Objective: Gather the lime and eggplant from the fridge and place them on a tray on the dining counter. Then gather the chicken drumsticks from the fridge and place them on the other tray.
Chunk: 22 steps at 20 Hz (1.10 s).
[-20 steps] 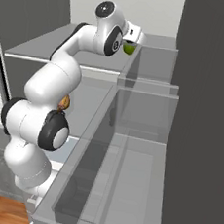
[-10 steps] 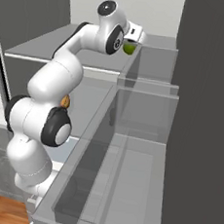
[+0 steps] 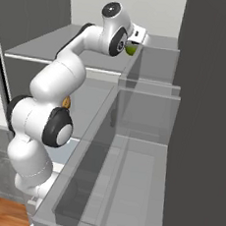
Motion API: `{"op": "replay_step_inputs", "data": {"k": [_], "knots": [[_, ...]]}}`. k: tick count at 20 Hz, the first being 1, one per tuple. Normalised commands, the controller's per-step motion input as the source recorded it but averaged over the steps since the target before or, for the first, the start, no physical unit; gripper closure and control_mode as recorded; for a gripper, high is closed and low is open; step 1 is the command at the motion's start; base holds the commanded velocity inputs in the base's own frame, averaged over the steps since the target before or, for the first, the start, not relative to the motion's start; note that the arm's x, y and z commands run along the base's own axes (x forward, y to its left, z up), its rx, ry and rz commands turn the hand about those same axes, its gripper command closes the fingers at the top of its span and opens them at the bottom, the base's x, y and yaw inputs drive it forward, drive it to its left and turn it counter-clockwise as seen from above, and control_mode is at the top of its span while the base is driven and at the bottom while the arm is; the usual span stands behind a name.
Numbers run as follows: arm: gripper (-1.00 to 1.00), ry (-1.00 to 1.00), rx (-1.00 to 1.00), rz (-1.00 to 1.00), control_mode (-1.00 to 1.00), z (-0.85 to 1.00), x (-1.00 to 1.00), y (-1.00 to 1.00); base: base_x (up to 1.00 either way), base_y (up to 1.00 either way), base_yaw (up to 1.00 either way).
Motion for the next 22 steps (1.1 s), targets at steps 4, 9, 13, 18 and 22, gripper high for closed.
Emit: {"op": "replay_step_inputs", "data": {"k": [4, 9, 13, 18, 22], "knots": [[-1.00, 0.03, 0.00, 0.00, -1.00, -0.20, 0.00, -0.01, 0.00, 0.00, 0.00], [1.00, 0.03, 0.00, 0.00, -1.00, -0.16, 0.04, 0.00, 0.00, 0.00, 0.00], [1.00, 0.00, 0.00, 0.00, -1.00, -0.06, 0.05, 0.00, 0.00, 0.00, 0.00], [1.00, -0.03, 0.00, 0.03, -1.00, -0.08, -0.18, 0.00, 0.00, 0.00, 0.00], [1.00, -0.06, 0.00, 0.02, -1.00, -0.21, -0.52, 0.08, 0.00, 0.00, 0.00]]}}
